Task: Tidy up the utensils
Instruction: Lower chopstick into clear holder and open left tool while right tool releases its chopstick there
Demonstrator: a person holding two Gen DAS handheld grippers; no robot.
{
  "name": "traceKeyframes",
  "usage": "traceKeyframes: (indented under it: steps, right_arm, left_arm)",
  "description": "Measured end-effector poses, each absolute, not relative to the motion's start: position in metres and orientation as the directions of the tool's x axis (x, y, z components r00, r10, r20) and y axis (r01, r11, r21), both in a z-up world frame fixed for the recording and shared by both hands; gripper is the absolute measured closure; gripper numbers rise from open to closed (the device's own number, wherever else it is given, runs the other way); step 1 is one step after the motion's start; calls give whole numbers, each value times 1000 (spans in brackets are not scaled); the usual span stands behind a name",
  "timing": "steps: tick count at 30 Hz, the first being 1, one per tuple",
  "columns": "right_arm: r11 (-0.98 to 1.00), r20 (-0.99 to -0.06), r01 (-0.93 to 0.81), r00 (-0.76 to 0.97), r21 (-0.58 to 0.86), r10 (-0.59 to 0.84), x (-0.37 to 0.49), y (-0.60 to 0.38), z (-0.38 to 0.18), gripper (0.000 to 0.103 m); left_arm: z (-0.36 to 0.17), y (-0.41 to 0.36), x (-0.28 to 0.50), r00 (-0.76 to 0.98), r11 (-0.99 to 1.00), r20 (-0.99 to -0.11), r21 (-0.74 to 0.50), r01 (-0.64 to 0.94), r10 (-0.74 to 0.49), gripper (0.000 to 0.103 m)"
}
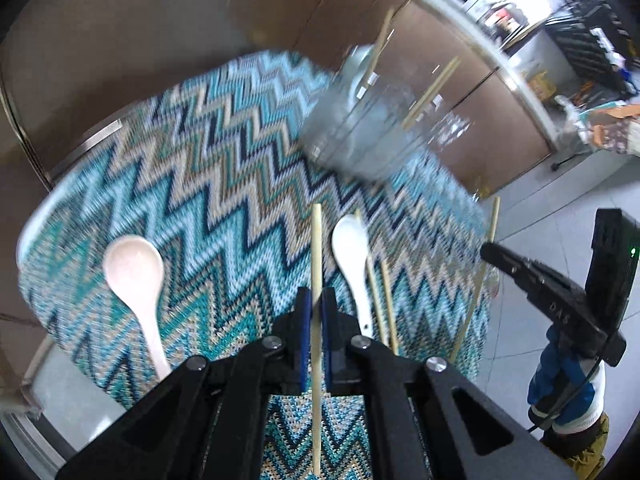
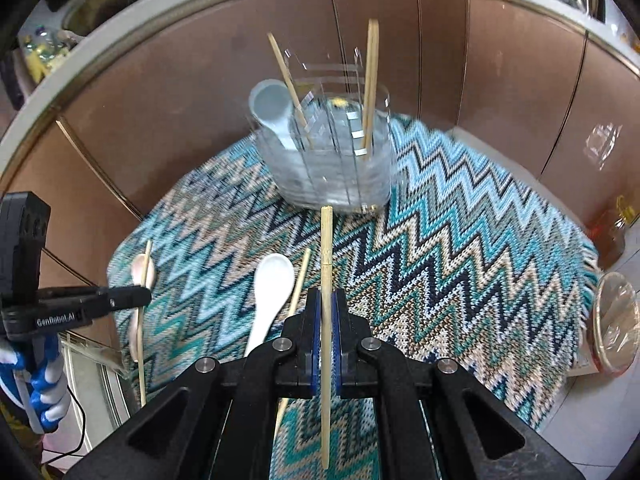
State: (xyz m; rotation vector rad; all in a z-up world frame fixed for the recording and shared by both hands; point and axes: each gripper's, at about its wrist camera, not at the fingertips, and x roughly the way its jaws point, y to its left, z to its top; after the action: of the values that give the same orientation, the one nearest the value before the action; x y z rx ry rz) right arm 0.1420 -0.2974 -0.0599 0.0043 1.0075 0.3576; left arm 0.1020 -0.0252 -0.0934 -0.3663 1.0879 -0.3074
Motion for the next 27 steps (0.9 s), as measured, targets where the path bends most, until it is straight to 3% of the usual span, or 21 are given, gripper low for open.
traceKeyframes:
  steps: [15,27]
  right_arm:
    - [935,-711,-334,628,121,317,72,-279,28,98]
    - [929,-629,-355,700,105,339,47,-272,72,98]
  left_arm:
    - [11,6,43,691,903,-617,-411,124,-376,98]
    - [52,6,27,773,911,-523,-376,168,-359,98]
